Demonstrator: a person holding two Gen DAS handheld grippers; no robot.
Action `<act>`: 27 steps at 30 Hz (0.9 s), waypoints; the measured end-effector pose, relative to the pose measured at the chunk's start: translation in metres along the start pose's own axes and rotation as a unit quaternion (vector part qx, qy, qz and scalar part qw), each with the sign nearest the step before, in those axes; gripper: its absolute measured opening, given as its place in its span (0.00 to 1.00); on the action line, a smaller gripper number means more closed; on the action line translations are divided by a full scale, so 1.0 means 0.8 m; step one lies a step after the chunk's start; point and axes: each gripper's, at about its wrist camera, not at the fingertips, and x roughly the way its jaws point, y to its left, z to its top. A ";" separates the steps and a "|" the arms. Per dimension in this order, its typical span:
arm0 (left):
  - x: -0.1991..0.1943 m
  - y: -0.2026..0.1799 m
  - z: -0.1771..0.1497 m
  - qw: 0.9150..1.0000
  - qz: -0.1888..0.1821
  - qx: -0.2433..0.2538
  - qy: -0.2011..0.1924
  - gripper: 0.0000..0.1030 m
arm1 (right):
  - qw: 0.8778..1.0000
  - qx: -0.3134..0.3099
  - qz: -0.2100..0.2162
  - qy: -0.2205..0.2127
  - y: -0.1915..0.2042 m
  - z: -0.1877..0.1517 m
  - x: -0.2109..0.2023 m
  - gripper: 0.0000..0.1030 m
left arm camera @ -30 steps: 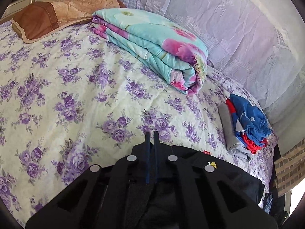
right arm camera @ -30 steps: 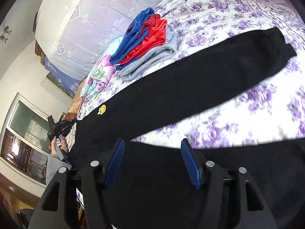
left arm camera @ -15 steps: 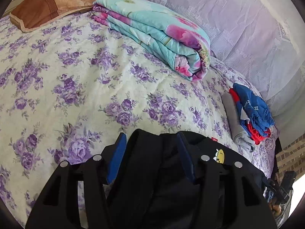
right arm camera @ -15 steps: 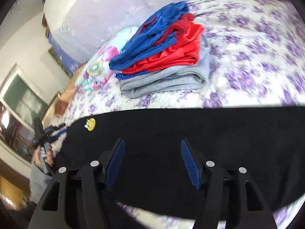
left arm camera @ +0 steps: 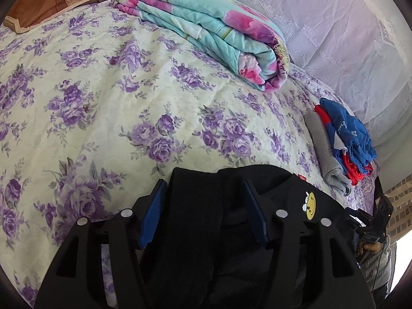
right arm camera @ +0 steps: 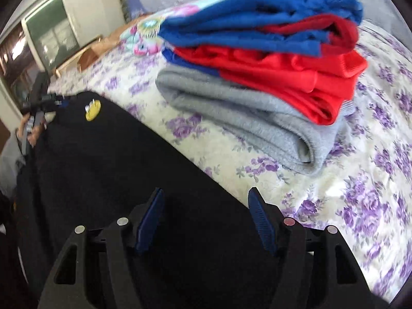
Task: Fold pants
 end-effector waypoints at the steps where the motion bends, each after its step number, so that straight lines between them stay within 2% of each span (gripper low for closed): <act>1: 0.001 -0.002 0.000 1.000 0.001 0.004 -0.001 0.60 | 1.000 -0.007 0.002 0.003 0.000 -0.002 0.004 0.66; 2: 0.001 -0.005 -0.001 1.000 0.004 0.008 -0.001 0.61 | 1.000 -0.011 0.002 0.002 0.000 -0.003 0.007 0.66; 3: 0.002 -0.007 -0.001 1.000 0.008 0.013 -0.001 0.62 | 1.000 -0.013 0.000 -0.001 0.002 -0.005 0.008 0.62; 4: 0.003 -0.009 -0.002 1.000 0.012 0.018 -0.002 0.62 | 1.000 -0.015 -0.007 -0.005 0.005 -0.008 0.007 0.50; 5: 0.003 -0.010 -0.002 1.000 0.015 0.020 -0.003 0.62 | 1.000 -0.014 -0.013 -0.009 0.007 -0.010 0.006 0.43; 7: 0.001 -0.011 -0.002 1.000 0.016 0.022 -0.006 0.60 | 1.000 0.009 -0.021 -0.012 0.010 -0.014 0.000 0.13; 9: -0.003 -0.008 -0.001 1.000 0.015 0.014 -0.014 0.53 | 0.999 0.031 -0.022 -0.020 0.015 -0.019 -0.010 0.06; 13: -0.012 0.001 0.003 1.000 -0.010 -0.007 -0.022 0.46 | 0.998 0.038 -0.040 -0.037 0.038 -0.032 -0.030 0.05; 24: -0.026 -0.011 0.016 1.000 -0.013 -0.013 -0.024 0.40 | 0.994 0.057 -0.068 -0.062 0.068 -0.029 -0.083 0.05; 27: -0.037 -0.010 0.023 0.999 -0.027 -0.027 -0.031 0.40 | 0.993 0.054 -0.076 -0.074 0.083 -0.033 -0.105 0.05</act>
